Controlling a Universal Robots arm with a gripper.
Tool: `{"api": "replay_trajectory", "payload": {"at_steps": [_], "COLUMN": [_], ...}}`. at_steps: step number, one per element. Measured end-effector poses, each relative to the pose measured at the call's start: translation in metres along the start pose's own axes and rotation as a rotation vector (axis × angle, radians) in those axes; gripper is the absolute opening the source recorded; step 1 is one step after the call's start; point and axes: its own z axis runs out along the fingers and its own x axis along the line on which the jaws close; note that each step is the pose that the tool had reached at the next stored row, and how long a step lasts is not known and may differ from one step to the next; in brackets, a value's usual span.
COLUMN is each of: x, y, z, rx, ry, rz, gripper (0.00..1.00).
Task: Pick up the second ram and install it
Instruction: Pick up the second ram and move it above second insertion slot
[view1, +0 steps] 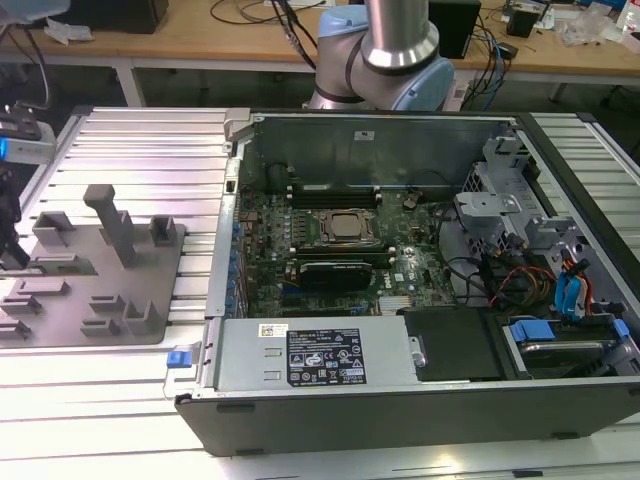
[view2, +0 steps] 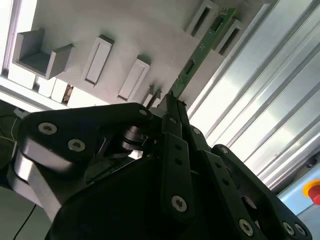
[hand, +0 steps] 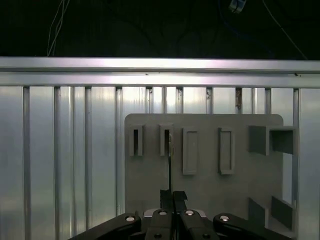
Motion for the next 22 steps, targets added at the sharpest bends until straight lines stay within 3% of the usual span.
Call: {"api": "replay_trajectory", "payload": {"at_steps": [2, 9, 13, 16, 22], "x": [-0.0002, -0.0010, -0.0017, -0.0022, -0.0038], "y": [0.0000, -0.0001, -0.0001, -0.0001, -0.0001], "z": [-0.0078, -0.0490, -0.0775, -0.0926, -0.1386], "rx": [0.0000, 0.0000, 0.0001, 0.0003, 0.0019], "ry": [0.0000, 0.0001, 0.0000, 0.0000, 0.0001], "rz": [0.000, 0.000, 0.000, 0.000, 0.000], "gripper": [0.09, 0.09, 0.09, 0.09, 0.09]}}
